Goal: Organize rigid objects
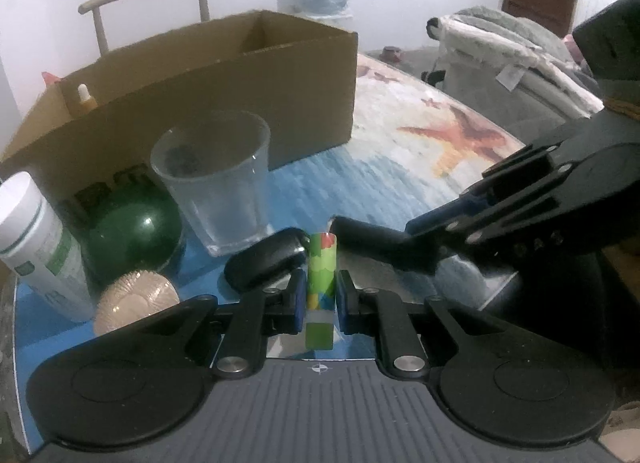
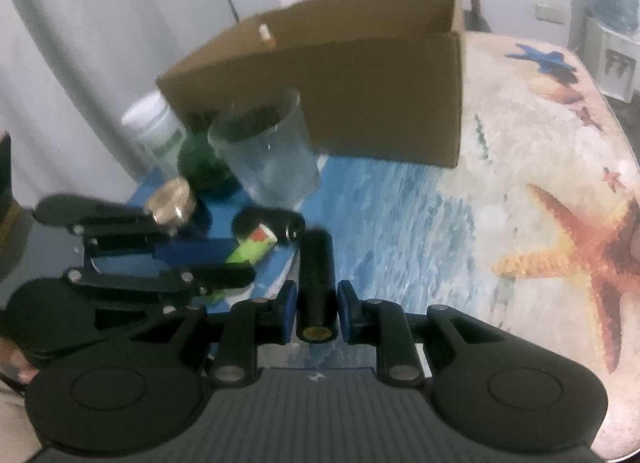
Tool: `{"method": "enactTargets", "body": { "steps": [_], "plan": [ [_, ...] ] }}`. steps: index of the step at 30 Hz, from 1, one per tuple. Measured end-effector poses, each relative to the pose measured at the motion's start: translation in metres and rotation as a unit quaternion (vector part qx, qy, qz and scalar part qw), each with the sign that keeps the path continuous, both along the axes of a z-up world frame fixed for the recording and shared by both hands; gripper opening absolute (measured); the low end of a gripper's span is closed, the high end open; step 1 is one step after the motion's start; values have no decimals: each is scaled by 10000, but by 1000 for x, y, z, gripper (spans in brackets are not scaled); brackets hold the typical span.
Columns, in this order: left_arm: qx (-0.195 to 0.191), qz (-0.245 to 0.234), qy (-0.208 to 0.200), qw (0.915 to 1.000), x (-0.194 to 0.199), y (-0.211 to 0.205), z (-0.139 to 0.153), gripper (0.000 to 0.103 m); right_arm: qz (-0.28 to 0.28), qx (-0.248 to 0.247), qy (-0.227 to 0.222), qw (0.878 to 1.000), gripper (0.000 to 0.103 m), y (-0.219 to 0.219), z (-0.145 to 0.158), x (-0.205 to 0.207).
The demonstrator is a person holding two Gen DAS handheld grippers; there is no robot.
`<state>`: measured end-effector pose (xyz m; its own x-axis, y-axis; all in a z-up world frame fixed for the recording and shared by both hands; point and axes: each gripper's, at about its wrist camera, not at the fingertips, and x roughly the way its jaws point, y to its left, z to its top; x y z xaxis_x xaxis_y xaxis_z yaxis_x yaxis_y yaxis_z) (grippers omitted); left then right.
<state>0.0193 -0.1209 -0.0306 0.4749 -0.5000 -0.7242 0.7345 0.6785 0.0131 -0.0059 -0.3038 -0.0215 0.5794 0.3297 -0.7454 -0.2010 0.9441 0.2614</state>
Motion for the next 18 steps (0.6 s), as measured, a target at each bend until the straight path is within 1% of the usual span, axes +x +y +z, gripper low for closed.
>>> {"method": "enactTargets", "body": {
  "steps": [5,13,18],
  "plan": [
    [18,34,104,9999,3,0,-6,15,126,-342,65,9993,25,9,-3,8],
    [-6,39,214,9998,12,2,-10,15,178,-413,177,9988,25,11,-7,25],
    [-42,10,276,9996,17,2,-12,15,213,-431,117,9988,24,13,-8,27]
  ]
}}
